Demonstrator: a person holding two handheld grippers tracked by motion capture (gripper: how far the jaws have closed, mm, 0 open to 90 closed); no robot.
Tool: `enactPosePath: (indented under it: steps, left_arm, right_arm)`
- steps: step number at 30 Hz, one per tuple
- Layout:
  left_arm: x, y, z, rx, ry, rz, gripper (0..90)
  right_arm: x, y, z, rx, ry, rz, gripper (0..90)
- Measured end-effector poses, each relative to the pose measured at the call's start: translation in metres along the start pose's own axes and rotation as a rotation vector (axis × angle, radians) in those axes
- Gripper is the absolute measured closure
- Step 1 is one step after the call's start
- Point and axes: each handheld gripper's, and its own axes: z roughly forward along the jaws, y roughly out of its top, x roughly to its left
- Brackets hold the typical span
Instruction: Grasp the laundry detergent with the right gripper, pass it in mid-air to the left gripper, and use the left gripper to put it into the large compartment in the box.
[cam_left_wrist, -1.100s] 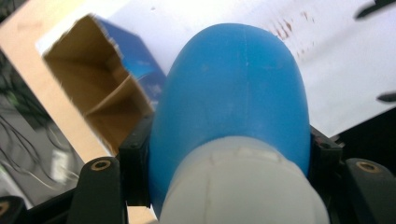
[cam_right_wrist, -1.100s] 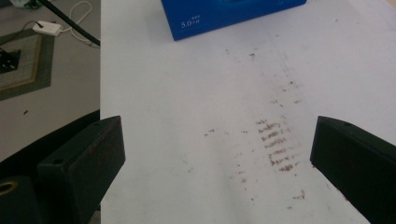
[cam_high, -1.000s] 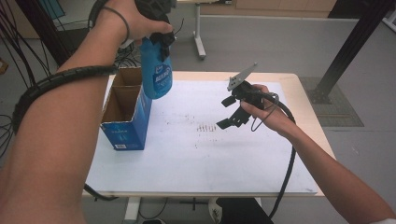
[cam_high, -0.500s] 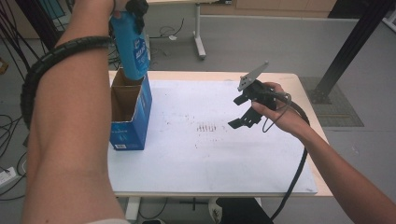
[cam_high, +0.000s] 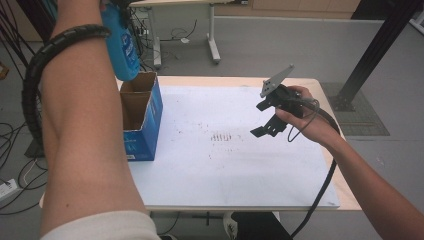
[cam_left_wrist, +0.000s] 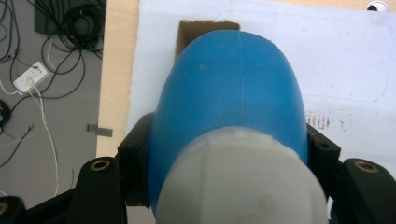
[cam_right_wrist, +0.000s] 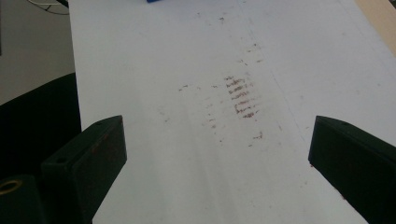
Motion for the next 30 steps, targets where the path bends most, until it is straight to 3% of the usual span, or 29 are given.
enactPosePath:
  steps: [16,30]
  left_arm:
    - [0.022,-0.008,0.035,0.005,-0.010,-0.055,36.8]
    - [0.032,-0.024,0.085,0.045,-0.035,-0.071,36.8]
  right_arm:
    - [0.001,0.003,0.006,0.019,0.005,-0.014,4.5]
    - [0.003,0.006,0.010,0.038,0.018,-0.017,5.1]
